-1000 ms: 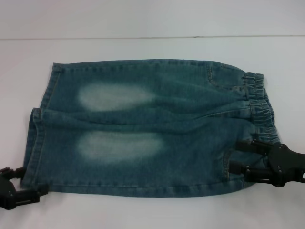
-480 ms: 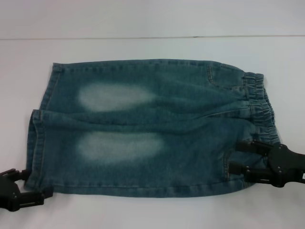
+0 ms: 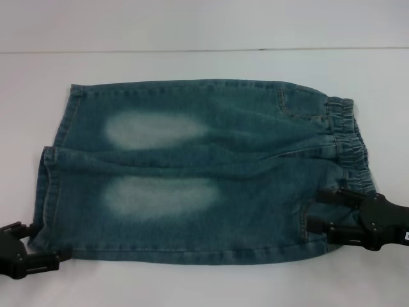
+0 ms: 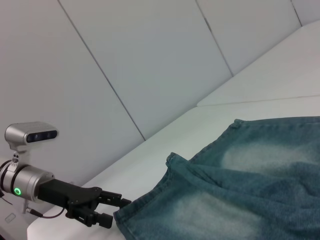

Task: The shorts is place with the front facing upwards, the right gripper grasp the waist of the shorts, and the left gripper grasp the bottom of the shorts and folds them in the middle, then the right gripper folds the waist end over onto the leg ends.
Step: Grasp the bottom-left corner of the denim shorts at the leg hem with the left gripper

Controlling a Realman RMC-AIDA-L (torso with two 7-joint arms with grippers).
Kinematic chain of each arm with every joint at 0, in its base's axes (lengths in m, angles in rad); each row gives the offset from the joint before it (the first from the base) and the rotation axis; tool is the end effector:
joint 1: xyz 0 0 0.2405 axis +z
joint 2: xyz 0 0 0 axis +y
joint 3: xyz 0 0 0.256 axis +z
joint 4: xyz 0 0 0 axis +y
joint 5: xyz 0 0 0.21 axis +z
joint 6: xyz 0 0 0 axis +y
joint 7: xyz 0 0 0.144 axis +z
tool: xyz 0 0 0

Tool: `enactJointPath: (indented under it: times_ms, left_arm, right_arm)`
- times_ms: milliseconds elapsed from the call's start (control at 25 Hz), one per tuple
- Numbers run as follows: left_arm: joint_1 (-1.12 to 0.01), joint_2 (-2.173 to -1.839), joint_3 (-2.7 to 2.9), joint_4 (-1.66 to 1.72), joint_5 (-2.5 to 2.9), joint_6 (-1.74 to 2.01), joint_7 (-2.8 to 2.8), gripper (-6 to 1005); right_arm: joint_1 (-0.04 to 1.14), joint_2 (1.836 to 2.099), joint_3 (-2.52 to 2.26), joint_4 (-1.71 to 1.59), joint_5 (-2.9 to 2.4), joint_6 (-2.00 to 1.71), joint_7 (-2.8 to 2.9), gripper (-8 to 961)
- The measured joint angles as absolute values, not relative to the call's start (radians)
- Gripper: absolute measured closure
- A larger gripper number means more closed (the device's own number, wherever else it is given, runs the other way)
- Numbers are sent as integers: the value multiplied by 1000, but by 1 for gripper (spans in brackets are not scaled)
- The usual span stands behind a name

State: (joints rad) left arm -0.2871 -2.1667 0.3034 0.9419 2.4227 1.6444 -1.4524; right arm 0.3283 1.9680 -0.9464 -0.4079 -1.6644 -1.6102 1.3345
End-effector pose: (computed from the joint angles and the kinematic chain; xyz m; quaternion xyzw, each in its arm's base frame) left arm -0.3668 0.2328 0.0357 -0.8881 -0.3853 -0.1232 0.2182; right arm 0.3190 0.2560 -0.0033 -0.8897 0.3288 0.3028 0.0932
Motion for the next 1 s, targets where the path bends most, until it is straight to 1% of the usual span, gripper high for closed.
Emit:
enactJointPath:
  times_ms: [680,880,1000]
  left_arm:
    - [-301,-2163,367,965,2439,1645,-1517,74]
    - [-308,-2163,371,976,2451,1644,-1527,215]
    - [-308,-2164,371,995,2452,1647,-1528,333]
  right_arm:
    - [328,1970,-947,-408,-1664,-1606,1335,8]
    - [328,1970,-946,-410,-1664,-1606,1340,9]
    - [327,1970,-946,-410,-1664,-1606,1340,9]
